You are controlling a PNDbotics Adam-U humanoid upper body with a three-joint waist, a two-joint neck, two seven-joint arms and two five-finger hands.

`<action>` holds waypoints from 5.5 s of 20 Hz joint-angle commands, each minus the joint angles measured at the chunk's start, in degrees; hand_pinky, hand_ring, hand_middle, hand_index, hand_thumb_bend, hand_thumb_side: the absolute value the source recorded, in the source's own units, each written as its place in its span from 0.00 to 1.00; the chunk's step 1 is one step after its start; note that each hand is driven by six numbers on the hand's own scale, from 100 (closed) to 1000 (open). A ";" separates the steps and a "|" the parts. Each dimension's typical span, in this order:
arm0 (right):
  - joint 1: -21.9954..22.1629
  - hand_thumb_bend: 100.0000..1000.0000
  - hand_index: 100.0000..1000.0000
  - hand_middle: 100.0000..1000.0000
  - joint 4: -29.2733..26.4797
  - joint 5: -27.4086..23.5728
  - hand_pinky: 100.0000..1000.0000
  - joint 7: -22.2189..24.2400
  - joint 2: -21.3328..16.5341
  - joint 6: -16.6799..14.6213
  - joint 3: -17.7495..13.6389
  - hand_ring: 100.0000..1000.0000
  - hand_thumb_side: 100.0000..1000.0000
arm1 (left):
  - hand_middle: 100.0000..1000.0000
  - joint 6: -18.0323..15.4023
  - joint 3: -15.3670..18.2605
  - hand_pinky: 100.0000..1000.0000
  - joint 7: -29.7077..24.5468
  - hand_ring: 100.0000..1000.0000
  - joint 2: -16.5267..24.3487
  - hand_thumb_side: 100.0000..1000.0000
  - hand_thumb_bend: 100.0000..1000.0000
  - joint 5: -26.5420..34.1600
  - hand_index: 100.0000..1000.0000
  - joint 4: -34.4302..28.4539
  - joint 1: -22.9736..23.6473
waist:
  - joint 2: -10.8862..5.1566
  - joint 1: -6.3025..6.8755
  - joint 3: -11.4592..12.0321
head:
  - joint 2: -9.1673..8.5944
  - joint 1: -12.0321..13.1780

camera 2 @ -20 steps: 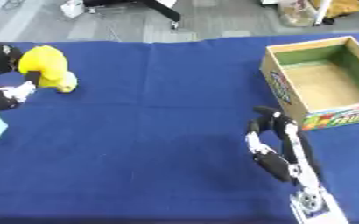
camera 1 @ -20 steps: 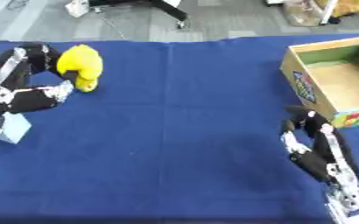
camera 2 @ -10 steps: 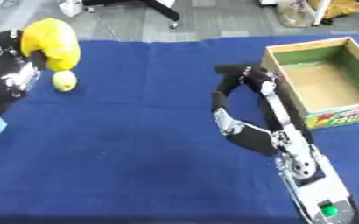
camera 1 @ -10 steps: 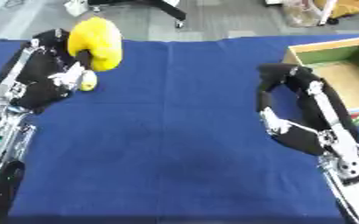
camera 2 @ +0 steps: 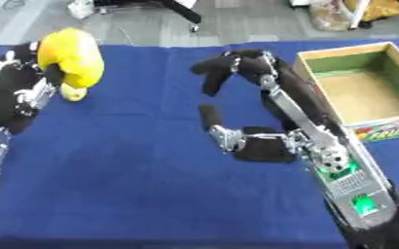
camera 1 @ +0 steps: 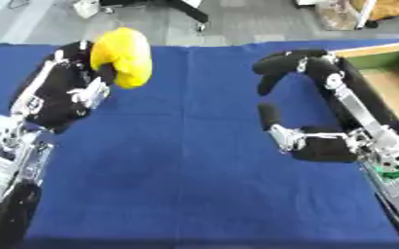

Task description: Pick up the objects with one hand, pass them to the other hand, and then place them into the box on the other side of the table.

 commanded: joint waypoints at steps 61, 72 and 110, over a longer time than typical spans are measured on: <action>-13.54 0.38 0.75 0.81 -1.23 31.44 1.00 -17.95 -1.95 -7.63 7.43 0.90 0.00 | 0.42 8.38 -11.20 0.64 -5.40 0.57 6.56 0.00 0.00 5.32 0.49 -6.03 -6.07 | -1.22 -1.16 1.09 | 0.04 0.02; -13.61 0.34 0.69 0.79 -1.23 32.41 1.00 -22.28 -2.78 -6.75 8.53 0.89 0.00 | 0.43 8.52 -11.39 0.64 -5.21 0.58 6.66 0.00 0.00 4.93 0.50 -6.24 -6.34 | -1.03 -1.21 1.36 | 0.04 0.05; -16.93 0.25 0.88 0.95 -1.23 22.93 1.00 -2.33 -5.61 -12.27 7.90 1.00 0.00 | 0.44 7.42 -11.05 0.66 -5.11 0.60 7.57 0.00 0.00 1.58 0.52 -8.43 -6.18 | -1.33 -1.68 1.09 | 0.04 0.70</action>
